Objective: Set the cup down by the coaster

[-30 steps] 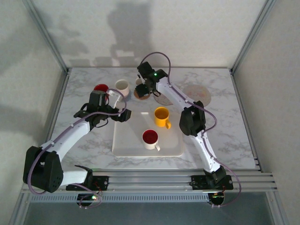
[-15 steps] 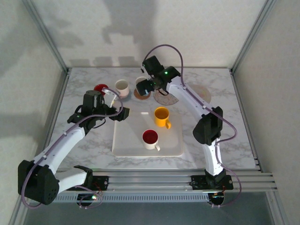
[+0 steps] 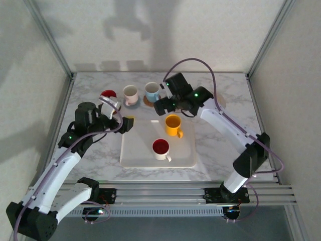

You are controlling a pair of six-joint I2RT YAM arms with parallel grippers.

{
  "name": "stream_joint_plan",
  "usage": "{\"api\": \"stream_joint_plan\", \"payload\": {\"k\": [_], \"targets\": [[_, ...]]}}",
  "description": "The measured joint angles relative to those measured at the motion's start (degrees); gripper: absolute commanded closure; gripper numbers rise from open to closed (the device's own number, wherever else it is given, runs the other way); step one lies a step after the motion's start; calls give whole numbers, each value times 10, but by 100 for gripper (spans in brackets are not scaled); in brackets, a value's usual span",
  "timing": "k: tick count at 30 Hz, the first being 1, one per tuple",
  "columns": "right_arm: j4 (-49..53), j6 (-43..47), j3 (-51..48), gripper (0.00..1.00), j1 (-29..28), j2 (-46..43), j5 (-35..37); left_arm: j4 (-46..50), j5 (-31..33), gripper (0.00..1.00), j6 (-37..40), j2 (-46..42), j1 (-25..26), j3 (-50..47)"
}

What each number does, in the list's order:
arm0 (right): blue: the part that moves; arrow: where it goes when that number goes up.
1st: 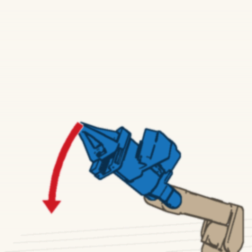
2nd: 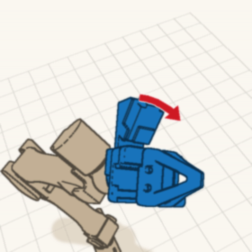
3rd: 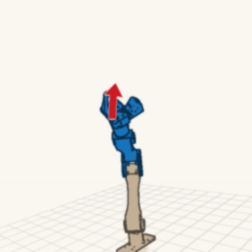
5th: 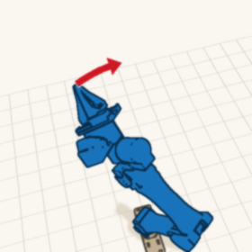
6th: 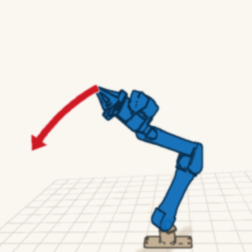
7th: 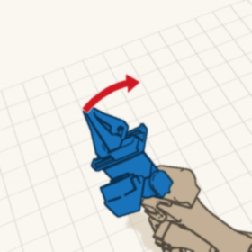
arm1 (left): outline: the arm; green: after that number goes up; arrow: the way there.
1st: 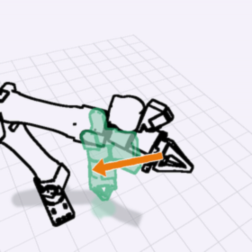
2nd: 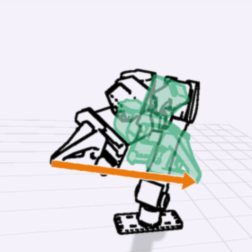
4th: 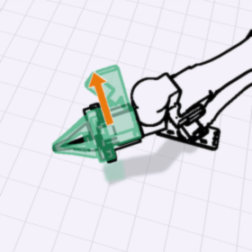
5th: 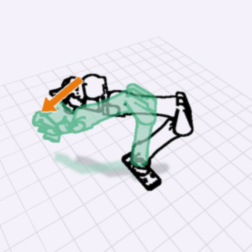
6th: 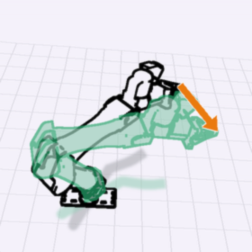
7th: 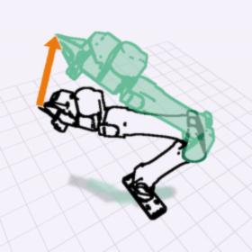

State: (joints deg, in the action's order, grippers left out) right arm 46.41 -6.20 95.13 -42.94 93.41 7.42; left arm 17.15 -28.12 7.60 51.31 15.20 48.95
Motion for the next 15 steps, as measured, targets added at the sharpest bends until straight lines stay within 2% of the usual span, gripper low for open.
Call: {"api": "stream_joint_plan", "payload": {"k": [10,15], "targets": [[-42,-40,-188,1,-27,-157,-47,51,-26,0,4,-42,26,-26],[-37,-64,-250,1,-30,-223,-63,64,-28,0,10,-63,42,-50]]}}
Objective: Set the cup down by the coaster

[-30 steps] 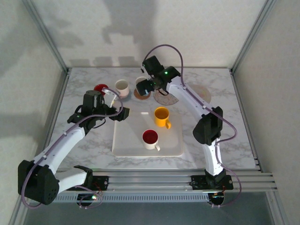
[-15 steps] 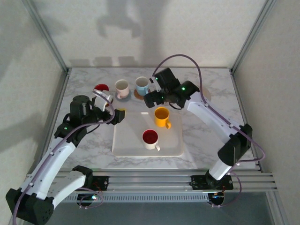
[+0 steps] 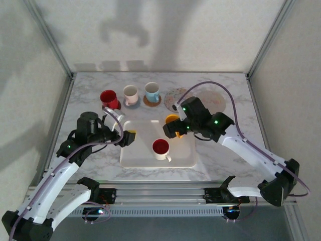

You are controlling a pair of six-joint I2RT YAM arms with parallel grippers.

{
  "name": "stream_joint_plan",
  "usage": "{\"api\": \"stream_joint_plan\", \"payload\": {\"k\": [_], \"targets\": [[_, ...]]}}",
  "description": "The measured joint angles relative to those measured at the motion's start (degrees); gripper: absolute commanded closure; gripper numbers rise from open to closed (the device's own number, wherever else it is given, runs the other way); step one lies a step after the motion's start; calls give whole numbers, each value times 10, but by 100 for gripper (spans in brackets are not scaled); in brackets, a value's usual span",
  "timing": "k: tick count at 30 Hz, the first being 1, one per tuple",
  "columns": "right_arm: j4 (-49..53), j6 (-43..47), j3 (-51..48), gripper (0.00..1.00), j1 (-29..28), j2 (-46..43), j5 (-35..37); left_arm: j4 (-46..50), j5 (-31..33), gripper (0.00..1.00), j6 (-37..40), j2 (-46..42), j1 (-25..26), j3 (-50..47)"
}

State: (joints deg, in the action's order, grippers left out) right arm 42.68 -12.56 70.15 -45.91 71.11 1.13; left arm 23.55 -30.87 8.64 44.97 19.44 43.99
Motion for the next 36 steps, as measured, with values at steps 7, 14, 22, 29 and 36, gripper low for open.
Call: {"api": "stream_joint_plan", "payload": {"k": [7,14,22,29,36], "targets": [[25,-18,-49,2,-14,-56,-15,9,-1,0,9,-8,17,-18],[53,-43,-103,5,-43,-61,-14,9,-4,0,33,-8,26,-22],[35,-90,-158,9,-81,-49,-22,12,-5,0,68,10,27,-28],[-14,-122,-175,13,-120,8,-27,11,-4,0,97,20,32,-51],[-63,-141,-181,20,-137,75,-26,11,0,0,126,19,38,-69]]}}
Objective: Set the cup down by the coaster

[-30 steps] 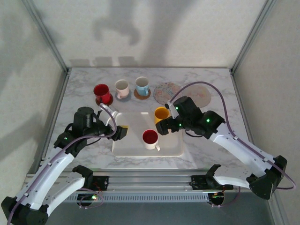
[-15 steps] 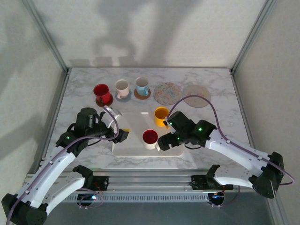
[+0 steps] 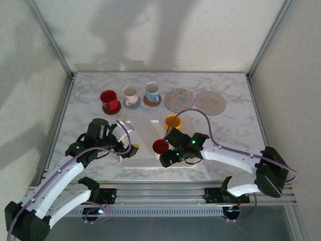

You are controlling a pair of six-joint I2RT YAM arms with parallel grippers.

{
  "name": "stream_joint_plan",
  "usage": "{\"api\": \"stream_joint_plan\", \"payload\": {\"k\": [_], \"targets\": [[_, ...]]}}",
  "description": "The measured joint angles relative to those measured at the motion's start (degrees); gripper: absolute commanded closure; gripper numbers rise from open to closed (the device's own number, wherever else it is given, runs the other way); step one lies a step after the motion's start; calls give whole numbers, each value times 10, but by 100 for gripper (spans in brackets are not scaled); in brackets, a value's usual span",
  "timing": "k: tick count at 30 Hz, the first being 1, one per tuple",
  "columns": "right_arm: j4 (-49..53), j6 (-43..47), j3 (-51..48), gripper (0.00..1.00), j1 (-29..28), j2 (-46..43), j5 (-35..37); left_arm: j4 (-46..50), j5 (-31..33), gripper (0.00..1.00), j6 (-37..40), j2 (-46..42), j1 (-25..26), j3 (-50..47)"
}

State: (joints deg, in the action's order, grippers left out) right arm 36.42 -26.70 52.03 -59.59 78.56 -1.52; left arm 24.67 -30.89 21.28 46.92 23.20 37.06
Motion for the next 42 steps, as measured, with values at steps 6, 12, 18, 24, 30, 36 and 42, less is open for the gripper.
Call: {"api": "stream_joint_plan", "payload": {"k": [6,12,18,24,30,36,42], "targets": [[-32,-13,0,27,-1,50,4,0,0,0,17,4,0,-9],[-54,-17,0,37,-7,80,12,0,0,0,24,9,0,-17],[-58,-17,0,47,-12,93,32,-6,0,0,26,11,0,-23],[-58,-10,0,53,-15,108,46,-7,2,0,26,16,0,-24],[-58,-3,0,58,-17,118,50,-9,3,0,25,16,0,-24],[-58,9,7,66,-19,126,50,-20,7,0,23,16,0,-24],[-58,17,9,72,-20,127,56,-22,9,0,15,16,0,-24]]}}
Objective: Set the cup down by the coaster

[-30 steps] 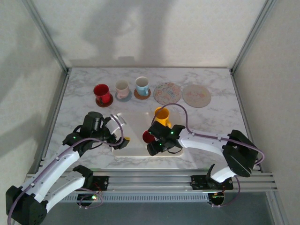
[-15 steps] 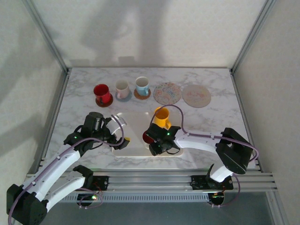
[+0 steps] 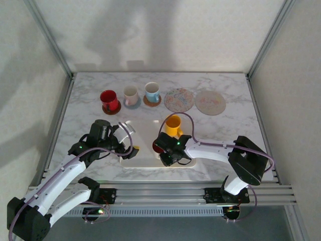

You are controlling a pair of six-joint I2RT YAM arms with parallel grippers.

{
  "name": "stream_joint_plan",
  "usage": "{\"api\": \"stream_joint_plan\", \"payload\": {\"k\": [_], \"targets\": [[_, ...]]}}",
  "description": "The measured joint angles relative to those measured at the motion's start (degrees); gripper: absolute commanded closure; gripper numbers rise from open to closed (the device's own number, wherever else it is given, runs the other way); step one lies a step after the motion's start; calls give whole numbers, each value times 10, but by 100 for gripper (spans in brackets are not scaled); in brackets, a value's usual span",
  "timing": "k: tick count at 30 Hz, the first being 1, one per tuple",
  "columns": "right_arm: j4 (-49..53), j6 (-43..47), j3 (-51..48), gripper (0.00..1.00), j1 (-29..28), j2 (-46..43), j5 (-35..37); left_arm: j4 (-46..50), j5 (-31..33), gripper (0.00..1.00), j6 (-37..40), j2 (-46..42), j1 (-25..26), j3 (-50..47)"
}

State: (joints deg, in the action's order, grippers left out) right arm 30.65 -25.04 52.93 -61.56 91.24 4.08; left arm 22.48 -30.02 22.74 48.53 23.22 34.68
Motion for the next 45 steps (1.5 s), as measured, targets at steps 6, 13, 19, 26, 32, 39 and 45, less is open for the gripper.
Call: {"api": "stream_joint_plan", "payload": {"k": [6,13,19,26,32,39,45], "targets": [[3,4,7,79,-2,1,5,-2,0,0,-3,-2,0,0],[21,10,17,89,-3,1,9,-6,5,0,-6,-14,0,-10],[33,17,22,100,-3,1,8,-8,10,0,-14,-27,0,-11],[49,34,37,100,-6,-6,4,-25,15,0,-35,-55,0,-11],[82,65,71,100,-6,-31,5,-37,15,0,-59,-79,0,-10],[122,99,163,100,-6,-42,11,-39,15,0,-92,-90,1,15],[148,105,213,100,-6,-46,16,-45,25,0,-122,-91,3,39]]}}
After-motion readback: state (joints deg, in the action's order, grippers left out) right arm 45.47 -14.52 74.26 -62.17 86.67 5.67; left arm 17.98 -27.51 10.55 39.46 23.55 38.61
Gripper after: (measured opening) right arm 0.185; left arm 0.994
